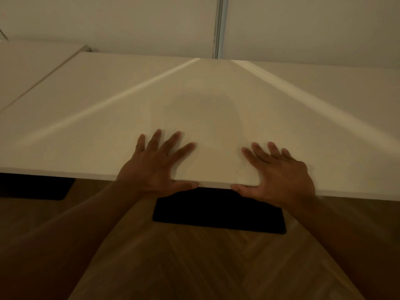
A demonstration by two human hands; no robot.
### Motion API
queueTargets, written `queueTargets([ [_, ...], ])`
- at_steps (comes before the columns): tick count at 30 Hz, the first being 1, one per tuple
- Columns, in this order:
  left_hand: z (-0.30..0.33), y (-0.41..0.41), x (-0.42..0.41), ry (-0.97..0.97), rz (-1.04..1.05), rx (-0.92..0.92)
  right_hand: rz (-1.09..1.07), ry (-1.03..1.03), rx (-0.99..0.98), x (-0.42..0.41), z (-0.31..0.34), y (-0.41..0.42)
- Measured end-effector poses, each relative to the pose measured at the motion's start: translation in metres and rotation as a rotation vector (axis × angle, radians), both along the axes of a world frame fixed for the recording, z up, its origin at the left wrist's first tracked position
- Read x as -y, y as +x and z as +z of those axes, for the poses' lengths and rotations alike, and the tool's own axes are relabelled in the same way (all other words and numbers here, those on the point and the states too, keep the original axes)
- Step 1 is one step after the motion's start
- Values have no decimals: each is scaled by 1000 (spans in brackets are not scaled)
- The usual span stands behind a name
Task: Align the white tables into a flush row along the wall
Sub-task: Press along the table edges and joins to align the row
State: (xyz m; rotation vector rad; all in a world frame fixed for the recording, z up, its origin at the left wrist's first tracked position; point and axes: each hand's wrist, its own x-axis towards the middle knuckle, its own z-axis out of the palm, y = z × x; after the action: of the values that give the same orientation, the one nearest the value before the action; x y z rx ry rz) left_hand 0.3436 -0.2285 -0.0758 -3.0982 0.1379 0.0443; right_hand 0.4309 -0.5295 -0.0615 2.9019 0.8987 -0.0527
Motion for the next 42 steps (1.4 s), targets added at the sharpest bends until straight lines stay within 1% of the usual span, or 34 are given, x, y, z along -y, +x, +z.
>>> queueTargets([
  [7, -1, 3, -1, 41, -21, 37, -5, -20, 63, -3, 5, -7],
  [11, 1, 3, 1, 36, -16, 42, 10, -70, 156, -2, 0, -2],
  [13, 1, 2, 1, 41, -1, 34, -3, -95, 139, -2, -1, -1],
  [17, 0, 4, 2, 26, 11, 12, 11, -61, 130, -3, 2, -4],
  [26, 2, 3, 3, -1, 22, -6, 3, -49, 39, -2, 9, -8],
  [31, 0, 4, 3, -11, 21, -9, -12, -81, -34, -3, 14, -9],
  [38, 0, 7, 9, -37, 14, -11, -2, -55, -4, 4, 11, -2],
  [42, -2, 14, 19, -16, 41, 8, 14, -52, 71, 12, 9, 12],
])
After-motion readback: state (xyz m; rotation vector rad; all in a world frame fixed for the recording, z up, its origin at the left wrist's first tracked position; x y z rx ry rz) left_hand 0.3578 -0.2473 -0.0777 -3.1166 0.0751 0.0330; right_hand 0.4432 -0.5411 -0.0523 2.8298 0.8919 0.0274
